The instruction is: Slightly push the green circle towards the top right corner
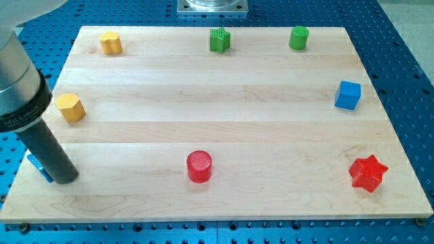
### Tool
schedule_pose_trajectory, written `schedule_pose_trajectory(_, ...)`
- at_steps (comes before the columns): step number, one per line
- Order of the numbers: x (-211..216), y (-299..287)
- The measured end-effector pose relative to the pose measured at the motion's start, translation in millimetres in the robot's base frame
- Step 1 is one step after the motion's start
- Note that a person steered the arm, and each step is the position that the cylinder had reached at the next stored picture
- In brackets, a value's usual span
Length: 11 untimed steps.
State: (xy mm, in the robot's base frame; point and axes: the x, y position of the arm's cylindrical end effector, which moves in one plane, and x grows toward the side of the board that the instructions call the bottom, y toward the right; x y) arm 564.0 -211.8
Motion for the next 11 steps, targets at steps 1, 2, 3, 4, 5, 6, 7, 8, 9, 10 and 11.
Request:
schedule_pose_trajectory(1,-51.2,99.5)
schedule_pose_trajectory(2,-102.6,162.3)
schedule_pose_trajectory(3,-103.3,164.6)
schedule_pose_trajectory(4,-103.3,164.6)
schedule_pose_trajectory(5,-103.0,164.6)
schedule_pose_trajectory(6,-103.1,164.4)
schedule_pose_trajectory(7,-183.0,149.4)
schedule_pose_trajectory(8,-251.3,151.2)
schedule_pose_trajectory(9,-287.3,162.0)
schedule_pose_trajectory(10,-280.9,227.2)
schedule_pose_trajectory(11,-291.0,301.9)
